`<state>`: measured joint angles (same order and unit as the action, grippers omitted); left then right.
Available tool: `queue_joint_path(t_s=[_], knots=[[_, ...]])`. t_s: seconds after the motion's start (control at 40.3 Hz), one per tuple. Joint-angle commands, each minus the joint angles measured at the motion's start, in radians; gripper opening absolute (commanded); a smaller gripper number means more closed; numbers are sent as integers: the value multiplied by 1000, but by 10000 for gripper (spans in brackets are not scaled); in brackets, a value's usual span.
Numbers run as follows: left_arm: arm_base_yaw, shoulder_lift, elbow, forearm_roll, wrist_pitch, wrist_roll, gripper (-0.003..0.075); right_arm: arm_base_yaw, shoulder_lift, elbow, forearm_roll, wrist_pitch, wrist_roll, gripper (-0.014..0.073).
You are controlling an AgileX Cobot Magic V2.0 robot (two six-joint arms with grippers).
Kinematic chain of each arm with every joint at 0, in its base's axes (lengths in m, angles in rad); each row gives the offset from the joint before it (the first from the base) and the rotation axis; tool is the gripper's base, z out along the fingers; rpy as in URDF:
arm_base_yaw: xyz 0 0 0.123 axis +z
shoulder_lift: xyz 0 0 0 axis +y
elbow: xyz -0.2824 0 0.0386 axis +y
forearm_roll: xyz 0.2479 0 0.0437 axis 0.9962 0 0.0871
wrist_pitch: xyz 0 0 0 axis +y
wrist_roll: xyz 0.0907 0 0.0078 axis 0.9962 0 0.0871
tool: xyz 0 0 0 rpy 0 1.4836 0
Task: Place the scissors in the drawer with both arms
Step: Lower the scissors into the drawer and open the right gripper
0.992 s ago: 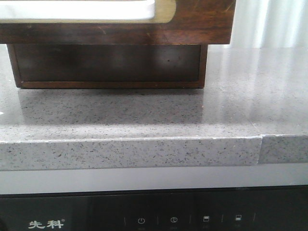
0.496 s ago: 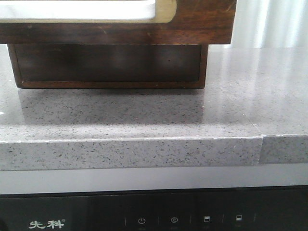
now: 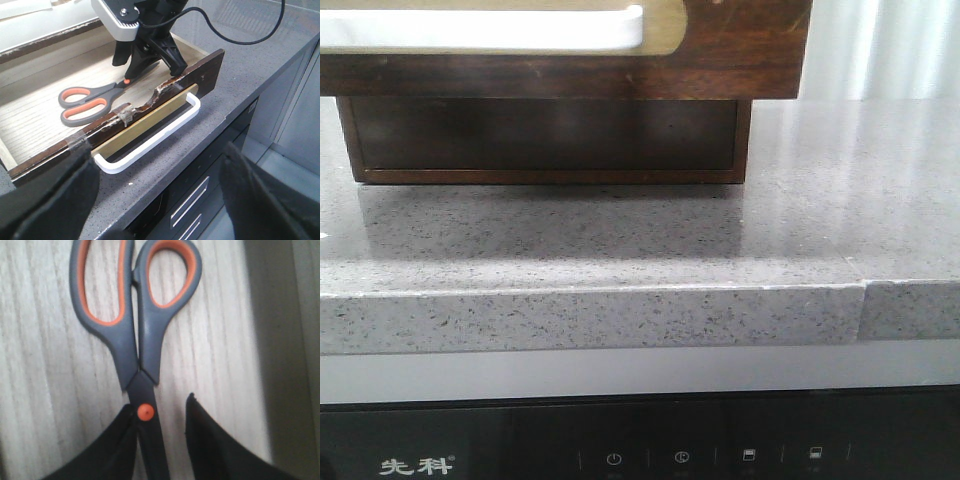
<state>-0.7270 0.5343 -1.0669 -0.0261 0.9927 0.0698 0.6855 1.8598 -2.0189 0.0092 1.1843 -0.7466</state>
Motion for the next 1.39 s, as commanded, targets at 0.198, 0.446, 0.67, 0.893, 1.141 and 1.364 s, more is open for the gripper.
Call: queue_joint_path(t_s=[0.198,0.446,0.67,0.893,1.141,1.364], knots=[[-7,16,-27,-6,-78,-11,494,-3,-74,-29,-33,-41,47,351],[-7,16,-27,-6,-78,-11,494,-4,-190,-29,-31,-4,266,351],[-7,16,-27,-6,-78,-11,494,-11,-347,41,-37,22,602,351],[-7,16,-27,-6,-78,-11,494,-12,-574,294,-37,-134,692,351],[-7,16,-27,-6,-78,-11,494,-14,-843,623,-35,-304,747,351],[-7,16,-27,-6,-78,-11,494,-14,-1055,857,-25,-347,747,351]])
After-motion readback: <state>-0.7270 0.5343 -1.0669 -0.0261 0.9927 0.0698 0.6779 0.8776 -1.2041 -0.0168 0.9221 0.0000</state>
